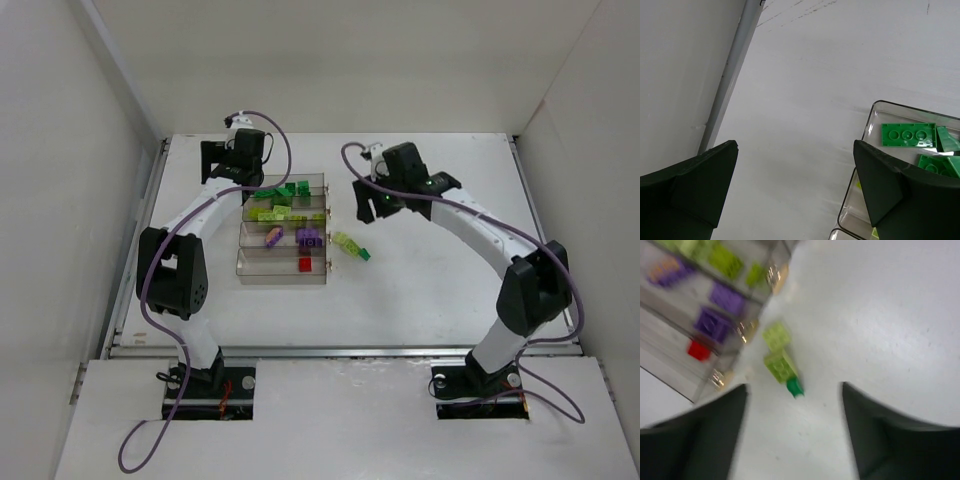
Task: Sort the legos into containers by color
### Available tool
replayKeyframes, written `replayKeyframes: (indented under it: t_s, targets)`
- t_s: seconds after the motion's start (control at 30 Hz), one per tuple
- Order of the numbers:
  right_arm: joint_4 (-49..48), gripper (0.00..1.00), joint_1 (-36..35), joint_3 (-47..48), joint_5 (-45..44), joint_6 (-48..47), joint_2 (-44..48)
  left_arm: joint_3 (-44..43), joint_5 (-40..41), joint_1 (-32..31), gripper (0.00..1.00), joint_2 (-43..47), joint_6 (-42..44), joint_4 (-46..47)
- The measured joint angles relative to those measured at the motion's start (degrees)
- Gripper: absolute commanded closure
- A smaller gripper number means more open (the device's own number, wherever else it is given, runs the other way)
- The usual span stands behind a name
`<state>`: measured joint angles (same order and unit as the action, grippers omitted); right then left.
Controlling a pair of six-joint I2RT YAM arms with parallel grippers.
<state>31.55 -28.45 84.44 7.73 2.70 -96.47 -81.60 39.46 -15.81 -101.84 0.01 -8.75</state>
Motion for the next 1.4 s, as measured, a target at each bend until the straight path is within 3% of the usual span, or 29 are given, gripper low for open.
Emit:
replayKeyframes:
  t_s: [0.07, 0.1, 0.23, 0.27, 0.47, 0.93, 1.0, 1.13, 1.17, 1.2, 1.4]
  targets:
    - [1.84, 0.64, -0.48, -4.55, -0.9, -1.49, 0.44, 0.0, -0.44, 0.0, 0.0, -0.04, -0.09, -0.09]
    - [2.69, 0.66, -0.7, -6.4, -1.46, -1.81, -0.2, 0.0, -0.52, 0.0, 0.0, -0.11, -0.17, -0.09]
    - [6.38, 0.39, -2.12, -10.58, -4.46, -3.41, -4.57, 0.0, -1.4, 0.0, 0.0, -0.55, -0.5, -0.33]
    - [6.75, 0.37, -2.82, -11.08, -4.98, -3.89, -5.51, 0.0, -1.53, 0.0, 0.0, -0.63, -0.52, -0.52]
    - [5.88, 0.35, -6.93, -12.07, -5.92, -5.51, -7.39, 0.0, -1.73, 0.0, 0.0, -0.63, -0.52, -0.59]
    - [0.48, 0.41, -6.51, -11.89, -7.72, -7.02, -11.63, 0.0, -1.66, 0.0, 0.0, -0.63, -0.52, -0.57]
    - [-0.35, 0.47, -6.51, -11.89, -7.52, -7.61, -11.74, 0.0, -1.66, 0.0, 0.0, -0.63, -0.52, -0.57]
    - [-1.49, 0.79, -6.51, -11.89, -6.64, -8.41, -11.93, 0.0, -1.66, 0.0, 0.0, -0.63, -0.5, -0.57]
    - [-1.86, 0.94, -6.51, -11.89, -6.47, -8.59, -11.96, 0.0, -1.66, 0.0, 0.0, -0.63, -0.5, -0.57]
    - [-2.08, 1.0, -6.51, -11.89, -6.36, -8.9, -11.96, 0.0, -1.66, 0.0, 0.0, -0.63, -0.5, -0.57]
    - [-2.69, 1.0, -6.51, -12.15, -6.08, -9.09, -11.82, 0.0, -1.42, 0.0, 0.0, -0.63, -0.5, -0.57]
